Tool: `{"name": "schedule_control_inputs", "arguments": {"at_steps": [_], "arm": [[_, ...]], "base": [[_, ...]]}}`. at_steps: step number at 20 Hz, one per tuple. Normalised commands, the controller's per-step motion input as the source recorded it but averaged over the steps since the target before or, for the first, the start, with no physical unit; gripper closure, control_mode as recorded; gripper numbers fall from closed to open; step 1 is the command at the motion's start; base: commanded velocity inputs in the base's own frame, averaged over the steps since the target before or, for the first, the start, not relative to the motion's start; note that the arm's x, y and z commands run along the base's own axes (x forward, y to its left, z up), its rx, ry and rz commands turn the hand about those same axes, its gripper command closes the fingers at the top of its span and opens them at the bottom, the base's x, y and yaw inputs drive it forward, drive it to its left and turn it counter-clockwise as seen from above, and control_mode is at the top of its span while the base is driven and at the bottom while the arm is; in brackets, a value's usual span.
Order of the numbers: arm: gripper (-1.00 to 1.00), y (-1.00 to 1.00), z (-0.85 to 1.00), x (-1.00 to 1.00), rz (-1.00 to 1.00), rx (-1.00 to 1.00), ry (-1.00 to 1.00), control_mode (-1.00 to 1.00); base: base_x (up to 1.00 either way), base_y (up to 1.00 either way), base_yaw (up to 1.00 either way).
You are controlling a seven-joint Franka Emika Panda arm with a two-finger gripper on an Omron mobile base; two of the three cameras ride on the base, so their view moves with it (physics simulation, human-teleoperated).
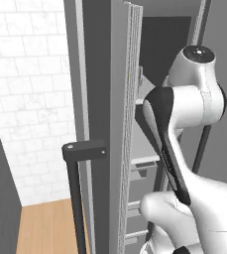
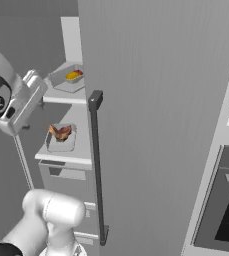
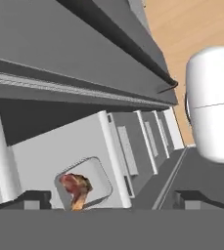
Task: Take the meat container that has the steak and place it on the second highest rack of the freezer. Then take the vegetable container that has the tomato and lemon and place it on the highest rack of the freezer.
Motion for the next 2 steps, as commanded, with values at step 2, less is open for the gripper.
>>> {"name": "schedule_control_inputs", "arguments": {"at_steps": [2], "arm": [[-1.0,-0.18,-0.54,-0.66,-0.12,0.02,0.34,-1.0]], "base": [[0.0,0.0,0.0]]}}
